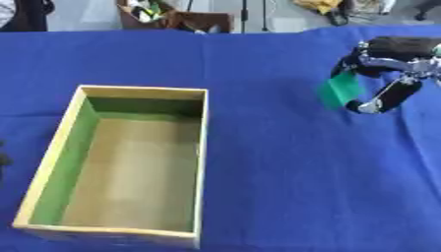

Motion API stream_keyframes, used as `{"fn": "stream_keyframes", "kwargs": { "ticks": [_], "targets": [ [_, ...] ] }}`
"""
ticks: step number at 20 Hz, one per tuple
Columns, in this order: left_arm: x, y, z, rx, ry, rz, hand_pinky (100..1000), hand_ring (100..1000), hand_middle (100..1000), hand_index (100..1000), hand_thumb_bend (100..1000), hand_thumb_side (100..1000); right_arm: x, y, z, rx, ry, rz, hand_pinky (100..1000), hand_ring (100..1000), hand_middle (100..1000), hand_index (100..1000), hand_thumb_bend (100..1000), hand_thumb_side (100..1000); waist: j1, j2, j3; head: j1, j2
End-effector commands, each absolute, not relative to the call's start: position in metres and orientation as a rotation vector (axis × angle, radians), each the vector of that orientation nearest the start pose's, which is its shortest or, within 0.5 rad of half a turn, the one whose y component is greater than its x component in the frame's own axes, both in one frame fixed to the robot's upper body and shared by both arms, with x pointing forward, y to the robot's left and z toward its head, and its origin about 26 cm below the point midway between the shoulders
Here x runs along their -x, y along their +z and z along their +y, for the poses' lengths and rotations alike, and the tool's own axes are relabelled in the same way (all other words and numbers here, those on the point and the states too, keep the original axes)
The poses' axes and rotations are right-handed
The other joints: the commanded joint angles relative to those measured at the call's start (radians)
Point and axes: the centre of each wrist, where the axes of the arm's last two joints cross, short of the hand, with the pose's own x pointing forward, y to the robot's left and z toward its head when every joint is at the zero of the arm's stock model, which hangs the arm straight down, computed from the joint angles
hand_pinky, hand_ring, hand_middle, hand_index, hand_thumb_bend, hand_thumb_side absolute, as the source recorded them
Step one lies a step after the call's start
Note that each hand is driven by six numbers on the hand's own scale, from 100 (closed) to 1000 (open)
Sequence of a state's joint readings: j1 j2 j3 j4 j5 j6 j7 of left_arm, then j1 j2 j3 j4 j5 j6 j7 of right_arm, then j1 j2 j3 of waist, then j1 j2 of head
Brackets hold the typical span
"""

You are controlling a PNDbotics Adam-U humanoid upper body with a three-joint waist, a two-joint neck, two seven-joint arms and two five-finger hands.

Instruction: Pick up objects on the table and place them in the box.

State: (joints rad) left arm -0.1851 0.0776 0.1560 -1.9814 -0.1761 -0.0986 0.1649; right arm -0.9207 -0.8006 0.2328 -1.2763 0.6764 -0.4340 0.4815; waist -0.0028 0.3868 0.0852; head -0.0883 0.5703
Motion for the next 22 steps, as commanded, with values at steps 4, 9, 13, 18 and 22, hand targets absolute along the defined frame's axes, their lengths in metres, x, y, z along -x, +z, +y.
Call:
{"fn": "stream_keyframes", "kwargs": {
  "ticks": [4,9,13,18,22],
  "targets": [
    [-0.287,0.158,0.273,-0.427,0.052,-2.278,100,374,455,492,100,902,-0.396,0.364,-0.317,-1.514,-2.283,2.217,669,569,112,114,100,212,-0.006,-0.033,-0.005,0.004,-0.001],
    [-0.287,0.158,0.274,-0.429,0.050,-2.276,100,374,455,492,100,902,-0.383,0.387,-0.283,-1.436,-2.159,2.238,668,559,104,113,100,208,-0.012,-0.041,-0.007,0.003,0.000],
    [-0.287,0.158,0.273,-0.423,0.048,-2.275,100,374,455,492,100,903,-0.374,0.405,-0.244,-1.357,-2.029,2.265,656,549,100,113,100,207,-0.015,-0.046,-0.002,-0.003,-0.005],
    [-0.287,0.158,0.271,-0.406,0.043,-2.272,100,375,456,492,100,903,-0.369,0.411,-0.187,-1.248,-1.959,2.292,653,540,100,113,100,209,-0.013,-0.051,0.012,-0.009,-0.005],
    [-0.288,0.158,0.269,-0.386,0.034,-2.276,100,375,456,492,100,903,-0.361,0.409,-0.143,-1.107,-1.944,2.284,642,538,100,114,100,210,-0.014,-0.053,0.028,-0.023,-0.001]
  ]
}}
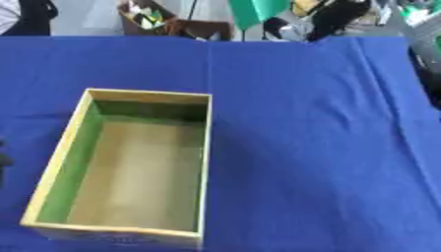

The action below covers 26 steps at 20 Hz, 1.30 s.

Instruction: Pick up objects on the table and place them in the box.

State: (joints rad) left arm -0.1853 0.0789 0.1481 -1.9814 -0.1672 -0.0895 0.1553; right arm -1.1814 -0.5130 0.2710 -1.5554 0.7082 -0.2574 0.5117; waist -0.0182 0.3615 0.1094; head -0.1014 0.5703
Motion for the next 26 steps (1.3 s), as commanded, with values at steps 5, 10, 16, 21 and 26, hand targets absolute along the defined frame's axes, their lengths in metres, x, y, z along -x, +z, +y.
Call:
{"fn": "stream_keyframes", "kwargs": {
  "ticks": [5,10,16,21,26],
  "targets": [
    [-0.287,0.156,0.267,-0.371,0.019,-2.266,100,375,456,492,100,905,-0.359,0.390,-0.096,-0.968,-2.044,2.193,631,532,100,114,100,211,-0.004,-0.033,0.018,-0.021,0.004],
    [-0.288,0.155,0.266,-0.357,0.000,-2.251,100,376,458,492,100,910,-0.368,0.358,-0.062,-0.887,-2.164,2.124,619,485,100,113,100,219,-0.003,-0.035,0.020,-0.020,0.011],
    [-0.288,0.156,0.264,-0.345,-0.013,-2.254,100,376,459,492,100,910,-0.385,0.316,-0.044,-0.848,-2.310,2.089,617,480,100,114,100,191,-0.007,-0.032,0.028,-0.023,0.012],
    [-0.289,0.157,0.262,-0.331,-0.024,-2.258,100,377,460,493,100,912,-0.392,0.289,-0.031,-0.804,-2.402,2.007,612,494,101,128,100,240,-0.013,-0.029,0.043,-0.033,0.012],
    [-0.289,0.157,0.261,-0.322,-0.032,-2.259,100,377,460,492,100,912,-0.392,0.284,-0.025,-0.820,-2.436,1.857,657,608,321,181,100,236,-0.017,-0.029,0.050,-0.041,0.014]
  ]
}}
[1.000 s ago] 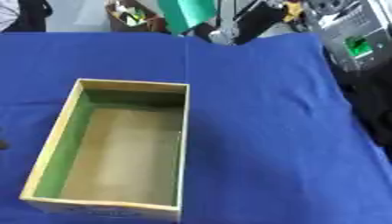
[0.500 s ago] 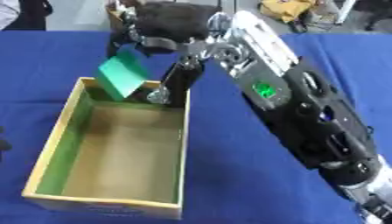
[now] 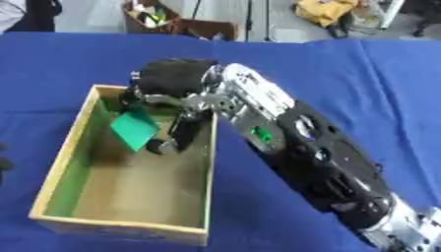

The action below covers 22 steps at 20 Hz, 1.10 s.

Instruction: Pick up objects on the table and place them in the box.

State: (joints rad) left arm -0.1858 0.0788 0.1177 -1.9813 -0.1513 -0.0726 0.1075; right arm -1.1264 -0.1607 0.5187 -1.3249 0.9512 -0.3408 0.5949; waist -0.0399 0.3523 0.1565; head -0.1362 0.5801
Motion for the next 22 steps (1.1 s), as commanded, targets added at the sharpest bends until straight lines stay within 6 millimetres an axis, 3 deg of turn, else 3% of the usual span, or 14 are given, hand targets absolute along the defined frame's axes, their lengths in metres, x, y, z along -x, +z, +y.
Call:
{"fn": "stream_keyframes", "kwargs": {
  "ticks": [1,3,4,5,6,7,11,18,21,22],
  "targets": [
    [-0.289,0.158,0.261,-0.319,-0.033,-2.261,100,377,460,491,100,912,-0.392,0.284,-0.025,-0.818,-2.452,1.815,678,674,485,319,100,236,0.005,-0.020,0.004,-0.007,0.004],
    [-0.290,0.158,0.260,-0.317,-0.033,-2.262,100,377,460,492,100,912,-0.392,0.285,-0.025,-0.812,-2.475,1.740,713,781,713,657,100,205,0.005,-0.019,0.005,-0.009,0.004],
    [-0.290,0.158,0.260,-0.317,-0.032,-2.262,100,377,460,492,100,912,-0.390,0.288,-0.025,-0.813,-2.468,1.715,739,839,793,798,100,486,0.005,-0.019,0.005,-0.010,0.004],
    [-0.290,0.158,0.260,-0.317,-0.031,-2.263,100,378,460,492,100,912,-0.388,0.291,-0.024,-0.810,-2.454,1.690,760,882,829,863,100,822,0.005,-0.020,0.006,-0.012,0.004],
    [-0.290,0.158,0.260,-0.316,-0.031,-2.262,100,378,460,492,100,912,-0.386,0.294,-0.025,-0.807,-2.437,1.668,764,889,834,869,153,890,0.005,-0.020,0.006,-0.012,0.005],
    [-0.290,0.158,0.260,-0.315,-0.031,-2.261,100,378,460,492,100,913,-0.384,0.298,-0.026,-0.809,-2.414,1.665,781,916,848,883,677,1000,0.004,-0.021,0.007,-0.014,0.007],
    [-0.290,0.159,0.260,-0.317,-0.025,-2.264,100,378,460,492,100,913,-0.375,0.315,-0.033,-0.864,-2.304,1.727,798,935,858,930,746,1000,0.002,-0.023,0.002,-0.026,0.010],
    [-0.289,0.159,0.262,-0.329,-0.011,-2.262,100,378,460,492,100,913,-0.354,0.359,-0.074,-0.976,-2.074,1.940,801,924,839,935,718,1000,0.004,-0.026,-0.017,-0.035,0.012],
    [-0.289,0.159,0.263,-0.333,-0.009,-2.261,100,378,460,492,100,912,-0.344,0.380,-0.099,-1.021,-1.954,2.074,794,893,788,893,549,1000,0.009,-0.026,-0.023,-0.028,0.014],
    [-0.289,0.158,0.263,-0.336,-0.007,-2.261,100,378,460,492,100,911,-0.340,0.387,-0.108,-1.035,-1.908,2.132,790,882,776,882,419,1000,0.011,-0.026,-0.026,-0.026,0.014]
  ]
}}
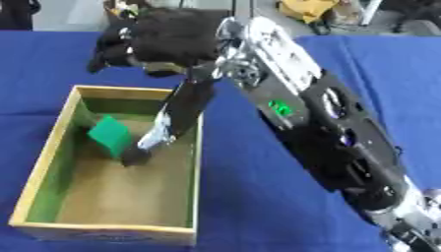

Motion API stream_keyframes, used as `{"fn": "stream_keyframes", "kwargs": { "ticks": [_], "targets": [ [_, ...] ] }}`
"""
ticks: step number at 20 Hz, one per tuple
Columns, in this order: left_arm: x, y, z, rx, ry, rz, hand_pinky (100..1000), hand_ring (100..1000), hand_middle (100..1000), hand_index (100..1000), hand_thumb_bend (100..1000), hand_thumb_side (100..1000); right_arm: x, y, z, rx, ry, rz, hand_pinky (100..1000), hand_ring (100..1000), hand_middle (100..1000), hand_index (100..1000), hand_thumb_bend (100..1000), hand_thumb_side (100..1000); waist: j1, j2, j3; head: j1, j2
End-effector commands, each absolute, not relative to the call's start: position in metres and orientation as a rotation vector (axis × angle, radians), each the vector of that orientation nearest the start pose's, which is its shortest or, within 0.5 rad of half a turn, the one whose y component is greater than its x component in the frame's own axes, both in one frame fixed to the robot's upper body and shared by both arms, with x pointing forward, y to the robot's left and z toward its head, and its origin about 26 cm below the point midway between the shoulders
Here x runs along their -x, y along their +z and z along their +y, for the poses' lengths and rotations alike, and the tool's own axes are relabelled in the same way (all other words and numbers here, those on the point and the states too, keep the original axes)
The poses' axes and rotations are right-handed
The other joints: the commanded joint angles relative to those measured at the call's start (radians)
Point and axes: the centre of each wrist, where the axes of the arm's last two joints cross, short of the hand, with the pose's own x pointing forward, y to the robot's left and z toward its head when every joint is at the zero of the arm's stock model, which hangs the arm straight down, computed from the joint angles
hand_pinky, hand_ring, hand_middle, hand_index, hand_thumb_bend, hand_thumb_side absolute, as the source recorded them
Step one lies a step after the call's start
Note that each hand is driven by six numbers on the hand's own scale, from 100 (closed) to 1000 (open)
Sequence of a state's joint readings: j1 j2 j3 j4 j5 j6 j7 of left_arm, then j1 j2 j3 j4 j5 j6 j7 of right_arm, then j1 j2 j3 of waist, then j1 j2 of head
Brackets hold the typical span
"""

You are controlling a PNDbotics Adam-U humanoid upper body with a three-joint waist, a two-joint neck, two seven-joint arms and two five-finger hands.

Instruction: Pick up objects on the table and place them in the box.

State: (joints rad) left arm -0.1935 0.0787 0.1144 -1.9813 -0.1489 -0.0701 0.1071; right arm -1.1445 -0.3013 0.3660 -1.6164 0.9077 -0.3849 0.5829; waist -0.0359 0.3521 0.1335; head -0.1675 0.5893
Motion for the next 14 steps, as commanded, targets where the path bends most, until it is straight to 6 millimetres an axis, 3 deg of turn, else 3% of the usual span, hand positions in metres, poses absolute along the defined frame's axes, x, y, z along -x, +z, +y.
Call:
{"fn": "stream_keyframes", "kwargs": {
  "ticks": [1,2,3,5,9,11,14],
  "targets": [
    [-0.289,0.158,0.264,-0.339,-0.004,-2.260,100,378,460,492,100,911,-0.337,0.392,-0.117,-1.045,-1.860,2.192,781,865,759,862,256,1000,0.008,-0.026,-0.005,0.009,0.004],
    [-0.289,0.158,0.264,-0.342,-0.001,-2.260,100,378,460,492,100,911,-0.333,0.396,-0.126,-1.052,-1.809,2.255,777,858,753,854,213,1000,0.010,-0.026,-0.008,0.012,0.002],
    [-0.288,0.158,0.265,-0.345,0.001,-2.260,100,379,460,492,100,911,-0.329,0.400,-0.134,-1.059,-1.753,2.321,752,817,705,797,100,1000,0.011,-0.025,-0.011,0.016,0.002],
    [-0.288,0.158,0.265,-0.350,0.006,-2.260,100,379,461,492,100,911,-0.320,0.407,-0.153,-1.087,-1.605,2.476,728,777,650,754,100,1000,0.014,-0.025,-0.018,0.026,-0.001],
    [-0.289,0.159,0.266,-0.359,0.016,-2.265,100,379,461,492,100,910,-0.299,0.407,-0.181,-1.093,-1.261,2.787,698,718,587,709,100,847,0.019,-0.022,-0.029,0.041,-0.006],
    [-0.289,0.159,0.268,-0.370,0.024,-2.266,100,379,461,492,100,910,-0.290,0.398,-0.195,-1.061,-1.094,2.921,683,686,549,671,100,829,0.019,-0.019,-0.036,0.049,-0.010],
    [-0.289,0.160,0.267,-0.373,0.029,-2.270,100,379,461,492,100,911,-0.293,0.379,-0.215,-1.003,-0.823,3.101,703,679,545,667,100,806,0.021,-0.014,-0.043,0.055,-0.018]
  ]
}}
